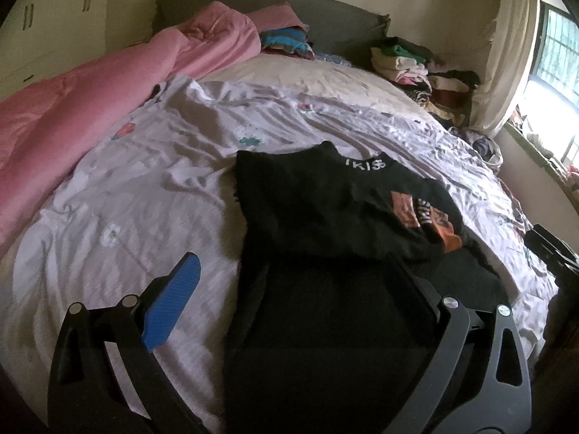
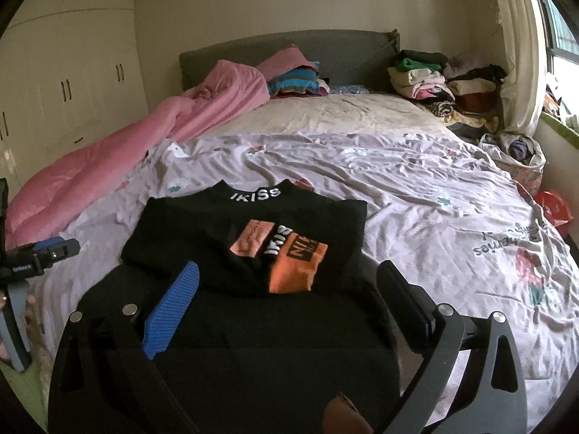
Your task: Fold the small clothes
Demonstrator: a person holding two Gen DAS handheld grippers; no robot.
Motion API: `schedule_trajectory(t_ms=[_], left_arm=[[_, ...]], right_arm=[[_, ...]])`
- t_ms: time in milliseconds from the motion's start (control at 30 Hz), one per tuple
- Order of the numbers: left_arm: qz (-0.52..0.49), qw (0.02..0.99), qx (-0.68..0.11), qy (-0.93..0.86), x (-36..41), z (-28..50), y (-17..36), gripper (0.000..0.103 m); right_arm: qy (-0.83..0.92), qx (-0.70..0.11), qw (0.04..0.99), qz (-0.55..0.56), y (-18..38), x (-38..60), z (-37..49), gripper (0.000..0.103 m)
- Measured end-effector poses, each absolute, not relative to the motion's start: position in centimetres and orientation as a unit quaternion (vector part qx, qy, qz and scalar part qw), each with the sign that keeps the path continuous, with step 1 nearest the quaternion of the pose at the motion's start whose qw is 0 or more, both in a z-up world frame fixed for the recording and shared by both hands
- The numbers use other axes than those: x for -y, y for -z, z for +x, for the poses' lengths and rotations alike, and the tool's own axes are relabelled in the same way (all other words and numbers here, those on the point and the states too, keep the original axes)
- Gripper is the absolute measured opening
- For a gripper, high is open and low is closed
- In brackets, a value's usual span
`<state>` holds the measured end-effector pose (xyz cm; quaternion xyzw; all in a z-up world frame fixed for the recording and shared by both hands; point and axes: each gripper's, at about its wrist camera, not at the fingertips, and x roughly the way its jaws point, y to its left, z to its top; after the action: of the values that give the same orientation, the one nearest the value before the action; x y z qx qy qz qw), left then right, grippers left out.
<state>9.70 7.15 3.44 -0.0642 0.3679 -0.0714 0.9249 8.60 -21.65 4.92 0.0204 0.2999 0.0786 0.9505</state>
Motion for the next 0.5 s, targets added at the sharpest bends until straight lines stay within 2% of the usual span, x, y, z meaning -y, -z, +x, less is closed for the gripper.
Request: schedule_trajectory(t_ms=[500], left_arm=[[-0.066,0.918,-0.388,0.045,-9.3,6.6,-2.6,0.093]], right_arm=[[-0.080,-0.306,0.949,0.015,-4.5,22.8,6.1,0.098]])
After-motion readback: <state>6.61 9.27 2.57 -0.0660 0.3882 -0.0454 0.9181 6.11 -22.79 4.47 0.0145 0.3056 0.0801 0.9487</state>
